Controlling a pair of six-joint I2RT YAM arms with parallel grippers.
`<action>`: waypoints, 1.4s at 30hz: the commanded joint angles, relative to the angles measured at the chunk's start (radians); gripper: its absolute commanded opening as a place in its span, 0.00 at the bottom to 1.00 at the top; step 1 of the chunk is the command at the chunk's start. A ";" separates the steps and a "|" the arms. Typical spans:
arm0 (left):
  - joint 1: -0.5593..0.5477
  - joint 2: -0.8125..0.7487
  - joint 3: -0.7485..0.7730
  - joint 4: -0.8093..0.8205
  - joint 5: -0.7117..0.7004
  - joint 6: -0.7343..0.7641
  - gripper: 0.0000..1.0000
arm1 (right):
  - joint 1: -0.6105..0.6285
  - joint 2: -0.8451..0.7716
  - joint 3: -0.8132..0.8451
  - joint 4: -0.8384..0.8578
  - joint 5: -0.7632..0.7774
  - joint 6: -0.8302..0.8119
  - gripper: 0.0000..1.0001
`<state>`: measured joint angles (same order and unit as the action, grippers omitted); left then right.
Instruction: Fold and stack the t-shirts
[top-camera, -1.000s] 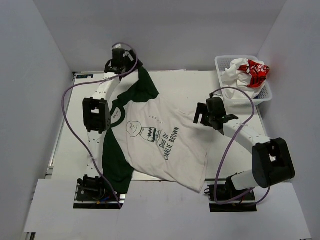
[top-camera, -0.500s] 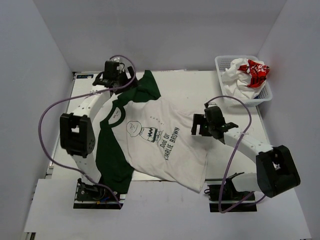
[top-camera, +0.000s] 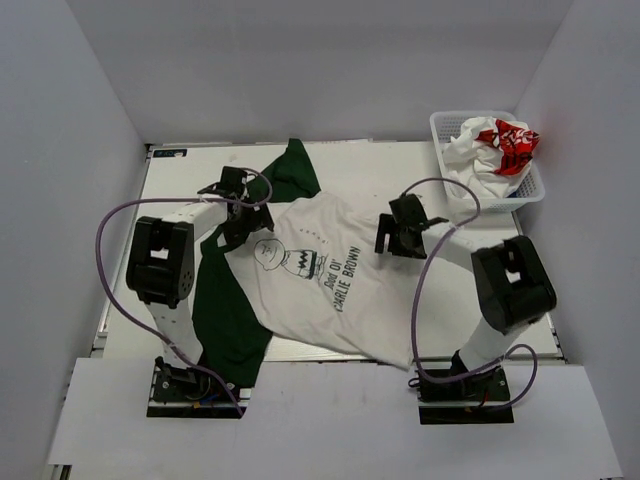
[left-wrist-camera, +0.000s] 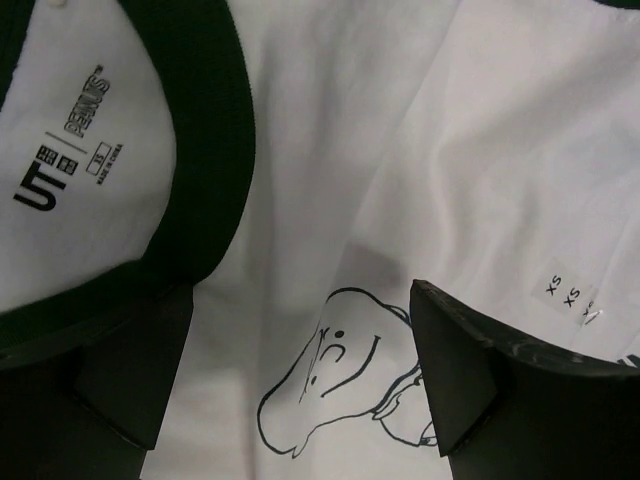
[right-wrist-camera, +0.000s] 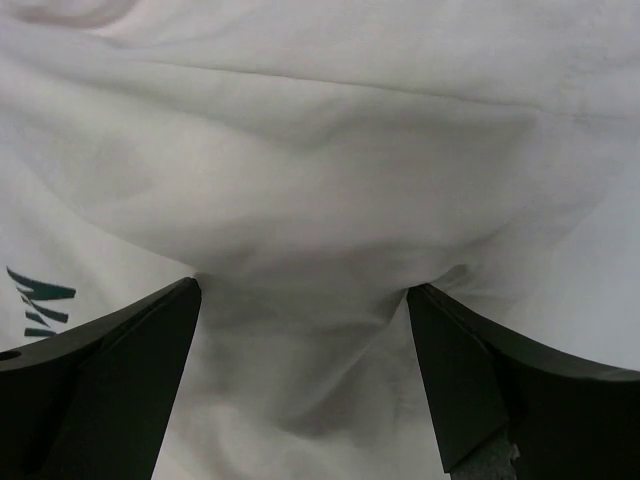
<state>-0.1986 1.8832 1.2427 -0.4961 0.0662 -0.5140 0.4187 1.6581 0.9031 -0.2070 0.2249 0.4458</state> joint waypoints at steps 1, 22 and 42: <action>0.011 0.100 0.102 -0.008 -0.051 -0.008 1.00 | -0.059 0.138 0.168 -0.096 0.071 0.071 0.90; 0.008 -0.065 0.203 -0.046 -0.059 -0.029 1.00 | -0.086 -0.150 0.066 -0.095 -0.131 -0.099 0.90; -0.001 -0.426 -0.494 0.054 0.011 -0.179 1.00 | 0.183 -0.356 -0.280 -0.101 -0.306 0.024 0.72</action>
<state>-0.1959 1.4509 0.7570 -0.4667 0.0746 -0.6758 0.5865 1.2755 0.6090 -0.3576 -0.0582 0.4400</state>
